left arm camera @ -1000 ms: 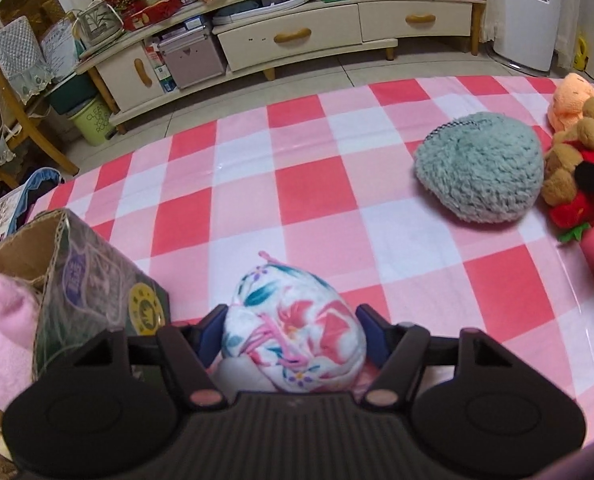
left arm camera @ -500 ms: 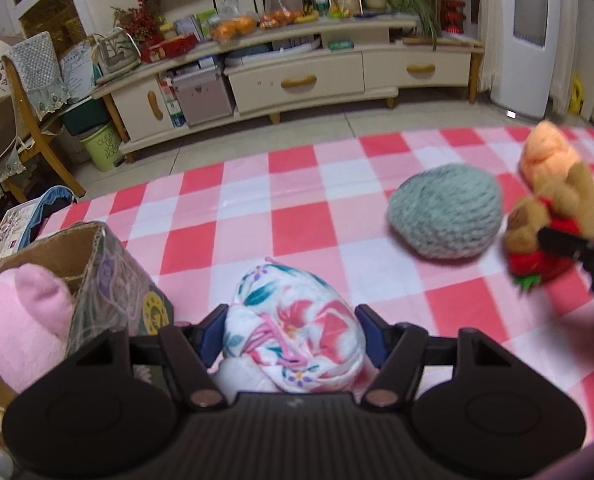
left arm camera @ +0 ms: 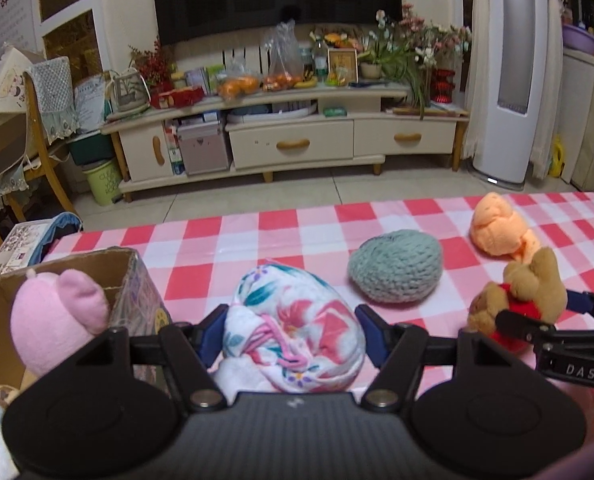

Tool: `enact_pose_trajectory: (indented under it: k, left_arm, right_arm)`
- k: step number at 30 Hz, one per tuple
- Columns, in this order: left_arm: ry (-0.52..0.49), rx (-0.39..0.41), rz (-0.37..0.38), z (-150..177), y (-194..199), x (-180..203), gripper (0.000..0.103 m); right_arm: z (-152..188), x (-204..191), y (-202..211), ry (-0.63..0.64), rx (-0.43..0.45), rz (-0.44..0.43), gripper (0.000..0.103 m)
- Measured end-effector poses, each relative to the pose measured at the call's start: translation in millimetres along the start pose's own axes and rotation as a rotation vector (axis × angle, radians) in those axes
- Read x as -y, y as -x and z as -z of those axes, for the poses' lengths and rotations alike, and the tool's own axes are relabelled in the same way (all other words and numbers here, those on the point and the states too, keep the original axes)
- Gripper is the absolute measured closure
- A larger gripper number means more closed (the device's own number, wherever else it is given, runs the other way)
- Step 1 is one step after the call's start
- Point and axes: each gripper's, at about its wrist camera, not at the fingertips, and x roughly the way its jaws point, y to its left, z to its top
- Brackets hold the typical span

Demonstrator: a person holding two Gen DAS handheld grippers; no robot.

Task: Organize soft objects
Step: 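Carry the floral bundle with the left tool into the box while the right tool carries the bear there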

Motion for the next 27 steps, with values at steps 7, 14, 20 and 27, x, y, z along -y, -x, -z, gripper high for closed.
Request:
enact_pose_trajectory:
  k: [7, 14, 20, 27]
  left_arm:
    - [0.006, 0.041, -0.001, 14, 28, 0, 0.036]
    - [0.006, 0.057, 0.000, 29, 50, 1, 0.036]
    - [-0.003, 0.071, -0.006, 41, 65, 4, 0.036]
    - [0.000, 0.086, -0.010, 54, 83, -3, 0.036]
  right_arm:
    - [5, -8, 23, -0.023, 0.012, 0.004, 0.000]
    - [13, -27, 53, -0.002, 0.024, -0.006, 0.000]
    - [18, -45, 75, 0.026, 0.032, -0.020, 0.000]
    - [21, -65, 96, 0.051, 0.041, -0.042, 0.000]
